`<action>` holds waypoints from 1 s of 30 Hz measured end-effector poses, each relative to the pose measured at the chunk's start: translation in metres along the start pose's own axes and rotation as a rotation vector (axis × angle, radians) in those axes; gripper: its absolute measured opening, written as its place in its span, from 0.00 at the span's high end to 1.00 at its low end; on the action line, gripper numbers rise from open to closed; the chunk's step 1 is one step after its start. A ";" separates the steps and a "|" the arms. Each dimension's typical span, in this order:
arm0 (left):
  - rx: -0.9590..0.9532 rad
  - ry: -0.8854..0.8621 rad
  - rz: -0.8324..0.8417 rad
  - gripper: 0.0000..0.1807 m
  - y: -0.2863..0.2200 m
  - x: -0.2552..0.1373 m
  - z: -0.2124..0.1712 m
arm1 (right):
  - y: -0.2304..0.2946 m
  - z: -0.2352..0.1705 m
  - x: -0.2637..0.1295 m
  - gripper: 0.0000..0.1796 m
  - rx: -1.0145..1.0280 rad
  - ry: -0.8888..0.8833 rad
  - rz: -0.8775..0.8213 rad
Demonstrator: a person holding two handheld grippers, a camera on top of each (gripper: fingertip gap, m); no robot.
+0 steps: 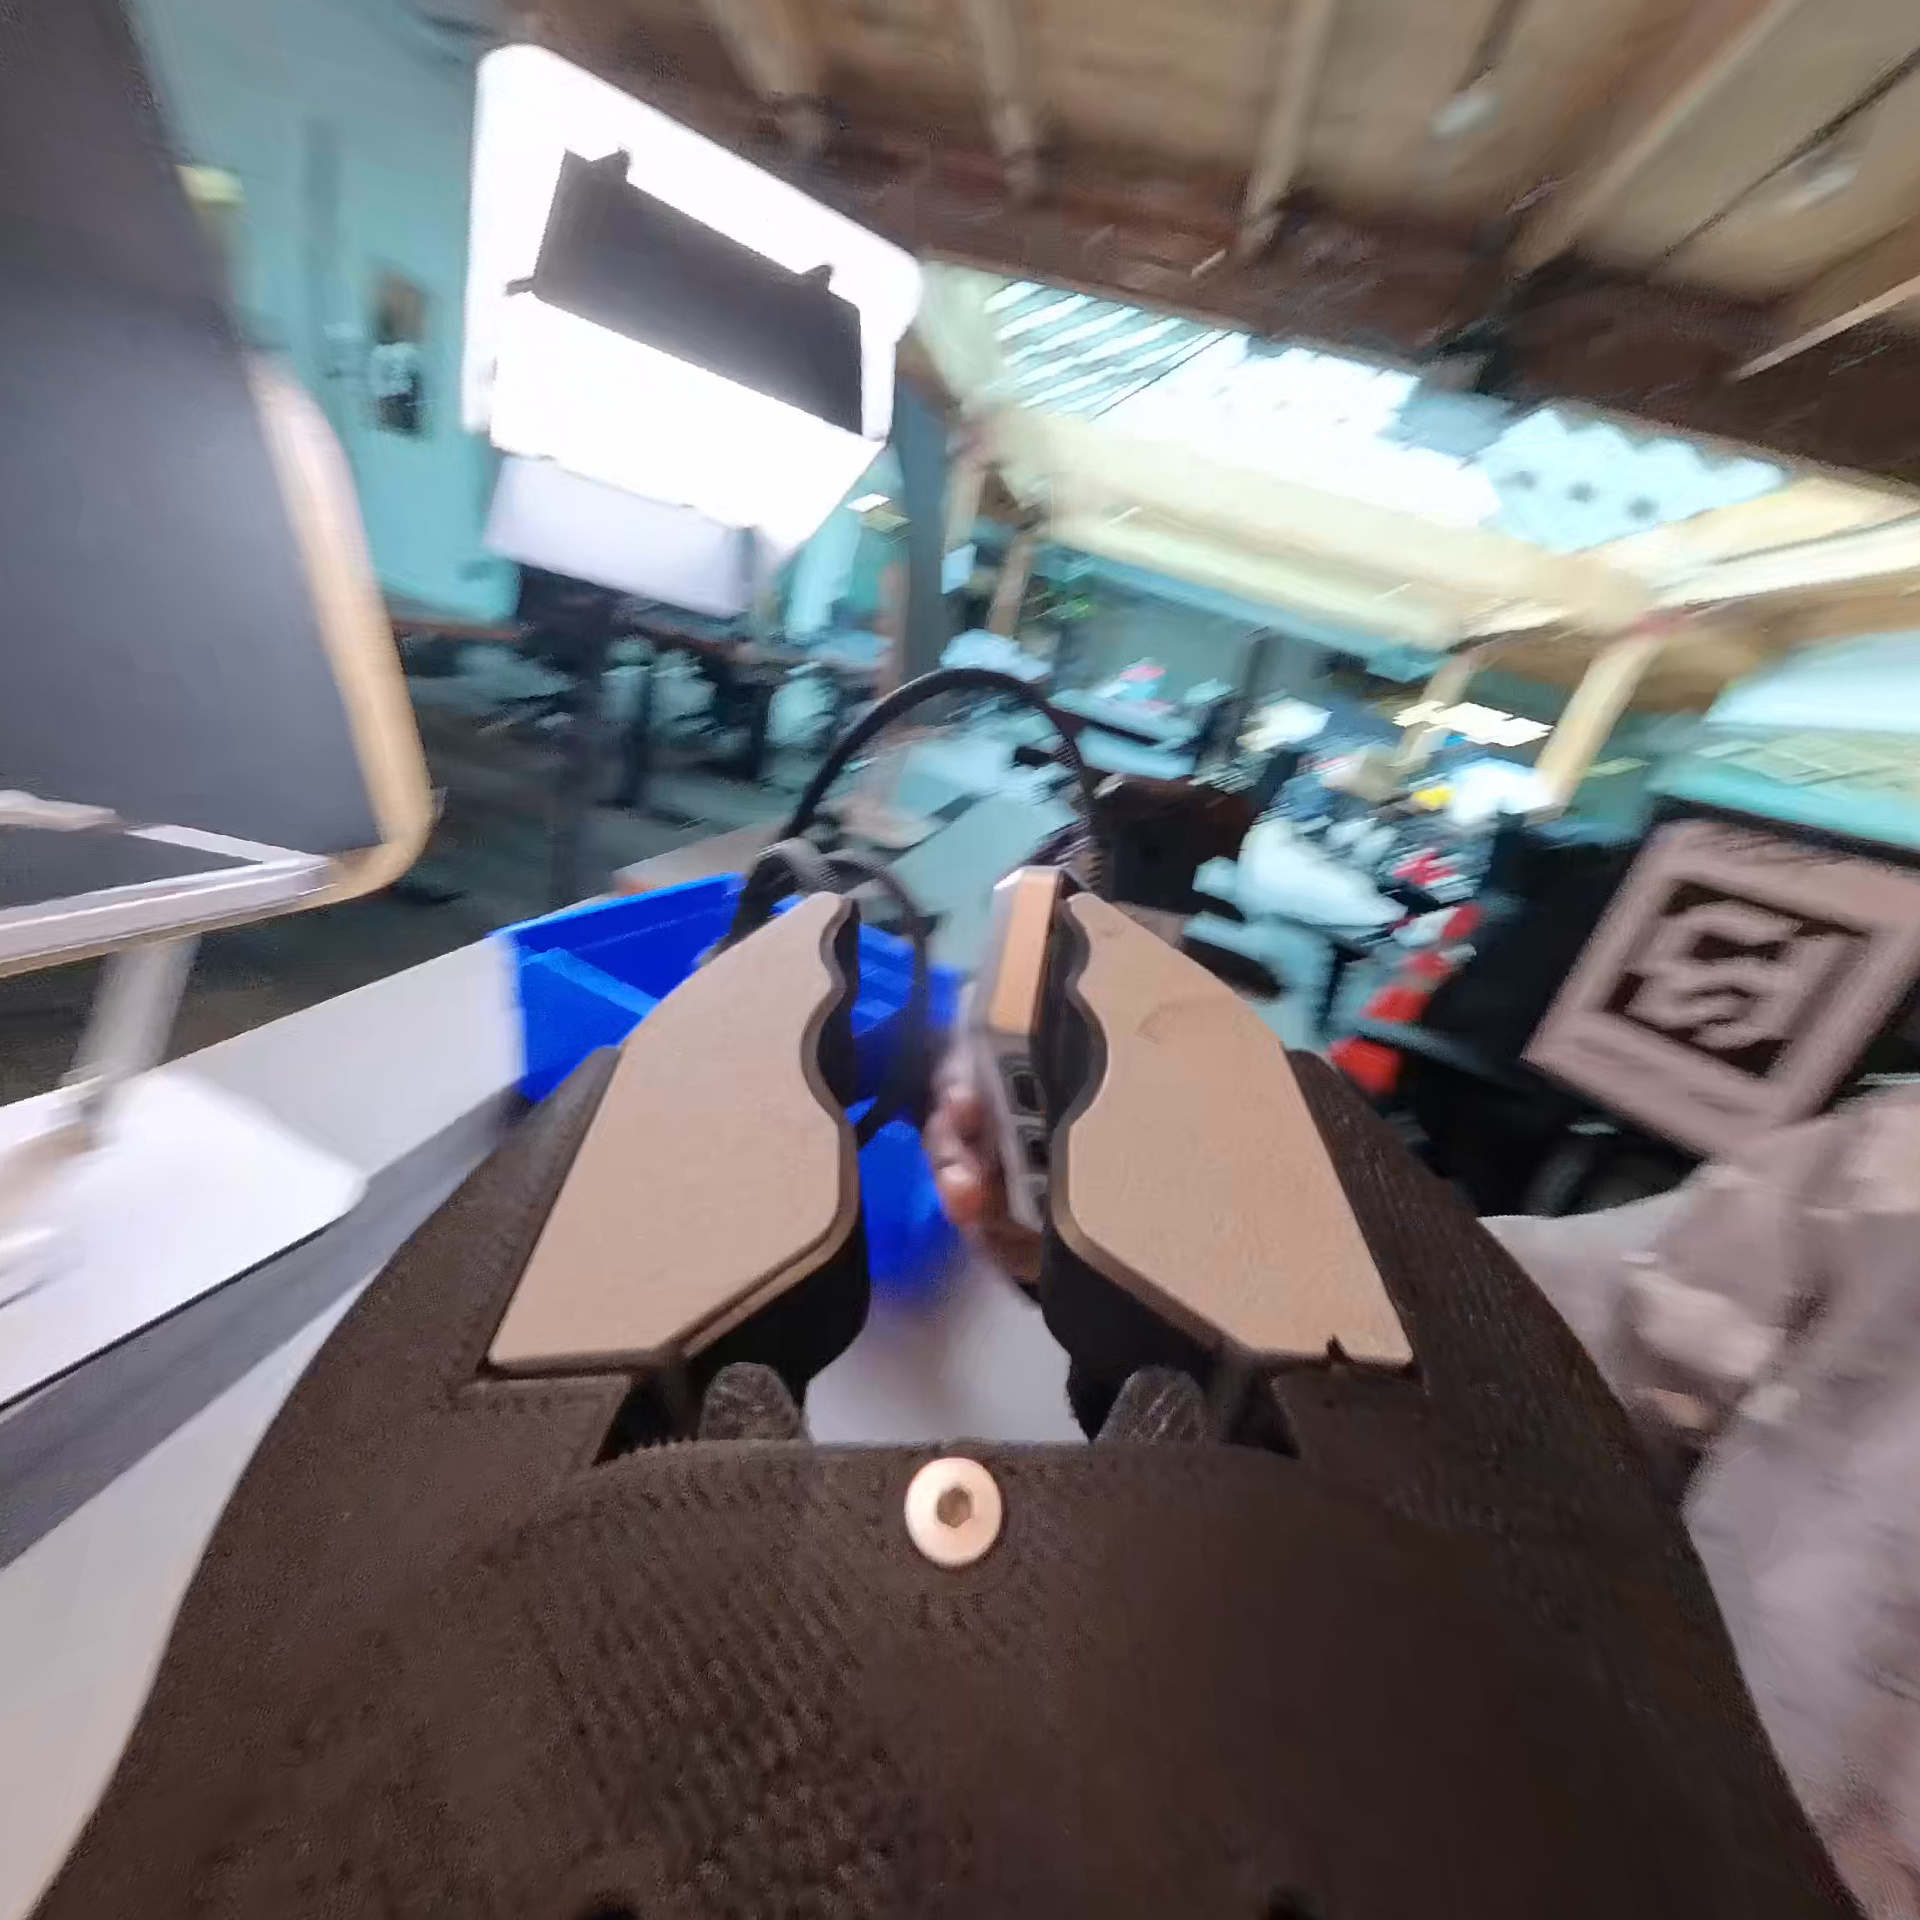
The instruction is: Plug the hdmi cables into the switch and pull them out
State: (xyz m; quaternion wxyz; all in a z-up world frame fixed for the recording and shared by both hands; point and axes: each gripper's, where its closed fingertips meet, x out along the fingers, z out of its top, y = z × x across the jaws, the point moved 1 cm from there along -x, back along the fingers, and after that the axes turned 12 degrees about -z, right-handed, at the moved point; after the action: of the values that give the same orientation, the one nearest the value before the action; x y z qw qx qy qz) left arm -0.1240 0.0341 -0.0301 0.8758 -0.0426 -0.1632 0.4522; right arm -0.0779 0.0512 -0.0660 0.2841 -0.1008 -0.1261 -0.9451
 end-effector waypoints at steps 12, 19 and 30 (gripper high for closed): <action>0.033 0.111 -0.176 0.89 -0.029 0.018 -0.015 | 0.010 -0.003 0.005 0.86 0.010 0.021 0.032; -0.031 0.115 -0.218 0.88 -0.027 0.018 -0.021 | 0.011 -0.005 0.005 0.86 -0.008 0.041 0.022; 0.096 0.083 -0.204 0.86 -0.034 0.015 -0.008 | 0.017 0.014 -0.005 0.87 -0.078 0.021 0.032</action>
State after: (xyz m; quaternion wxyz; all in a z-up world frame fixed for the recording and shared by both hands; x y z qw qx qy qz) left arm -0.0867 0.0272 -0.0266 0.9243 -0.0024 -0.1084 0.3659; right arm -0.0622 0.0439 -0.0509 0.2964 -0.1041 -0.0846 -0.9456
